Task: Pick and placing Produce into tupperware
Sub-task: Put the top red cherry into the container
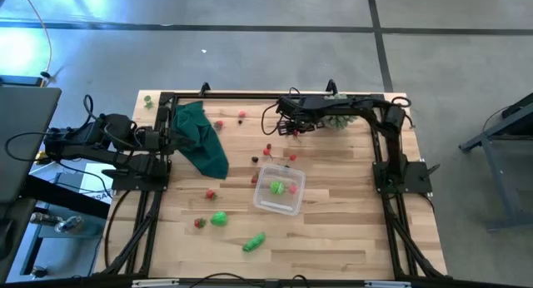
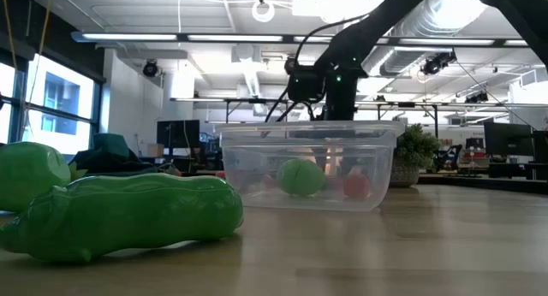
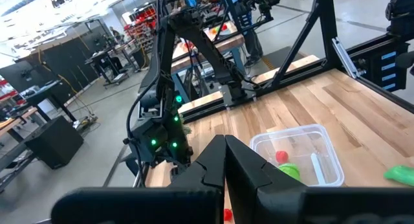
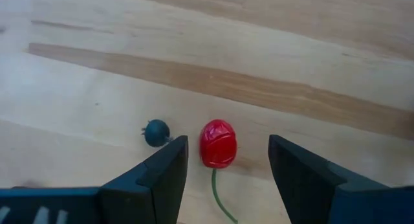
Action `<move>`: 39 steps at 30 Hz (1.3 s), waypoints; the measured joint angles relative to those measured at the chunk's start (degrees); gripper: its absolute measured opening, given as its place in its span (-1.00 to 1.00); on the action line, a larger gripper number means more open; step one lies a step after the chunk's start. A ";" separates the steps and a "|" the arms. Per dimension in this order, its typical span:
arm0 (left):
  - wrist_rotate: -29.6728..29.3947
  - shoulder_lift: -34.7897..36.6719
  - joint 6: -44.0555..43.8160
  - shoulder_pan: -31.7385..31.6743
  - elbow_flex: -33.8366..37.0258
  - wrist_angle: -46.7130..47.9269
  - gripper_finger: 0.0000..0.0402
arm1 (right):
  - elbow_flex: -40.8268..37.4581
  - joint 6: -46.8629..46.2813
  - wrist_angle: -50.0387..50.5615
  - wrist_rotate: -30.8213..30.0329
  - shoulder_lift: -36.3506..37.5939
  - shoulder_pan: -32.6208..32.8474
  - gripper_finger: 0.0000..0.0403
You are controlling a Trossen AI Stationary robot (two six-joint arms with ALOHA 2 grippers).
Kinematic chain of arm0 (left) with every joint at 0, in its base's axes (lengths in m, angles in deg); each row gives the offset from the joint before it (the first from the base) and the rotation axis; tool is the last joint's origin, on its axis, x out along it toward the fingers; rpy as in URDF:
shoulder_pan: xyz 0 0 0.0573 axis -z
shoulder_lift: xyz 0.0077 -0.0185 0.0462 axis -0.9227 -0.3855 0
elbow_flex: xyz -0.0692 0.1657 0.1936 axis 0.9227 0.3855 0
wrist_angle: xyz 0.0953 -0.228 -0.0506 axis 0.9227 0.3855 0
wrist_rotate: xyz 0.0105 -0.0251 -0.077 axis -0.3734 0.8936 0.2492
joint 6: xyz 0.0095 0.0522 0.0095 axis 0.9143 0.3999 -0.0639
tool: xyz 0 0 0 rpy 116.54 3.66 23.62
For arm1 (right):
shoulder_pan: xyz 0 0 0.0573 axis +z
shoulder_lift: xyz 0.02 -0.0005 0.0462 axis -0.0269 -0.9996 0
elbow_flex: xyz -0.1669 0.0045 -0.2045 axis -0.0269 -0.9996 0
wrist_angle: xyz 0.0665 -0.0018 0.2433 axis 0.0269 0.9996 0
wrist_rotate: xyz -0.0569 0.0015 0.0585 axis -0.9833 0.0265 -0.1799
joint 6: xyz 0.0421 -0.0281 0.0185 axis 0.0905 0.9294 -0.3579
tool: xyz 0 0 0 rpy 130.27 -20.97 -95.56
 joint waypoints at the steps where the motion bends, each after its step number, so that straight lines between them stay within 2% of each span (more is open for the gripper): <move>1: 0.00 0.00 0.00 -0.02 0.00 -0.01 -1.00 | 0.00 0.00 -0.32 0.34 -0.24 0.00 0.02; 34: 0.00 0.00 0.00 -0.02 0.00 0.01 -1.00 | -0.02 -0.17 -1.54 2.06 -1.76 0.22 0.02; 39: 0.00 0.00 0.00 -0.02 0.00 -0.01 -1.00 | -0.02 -0.18 -1.75 2.05 -1.75 0.22 -0.05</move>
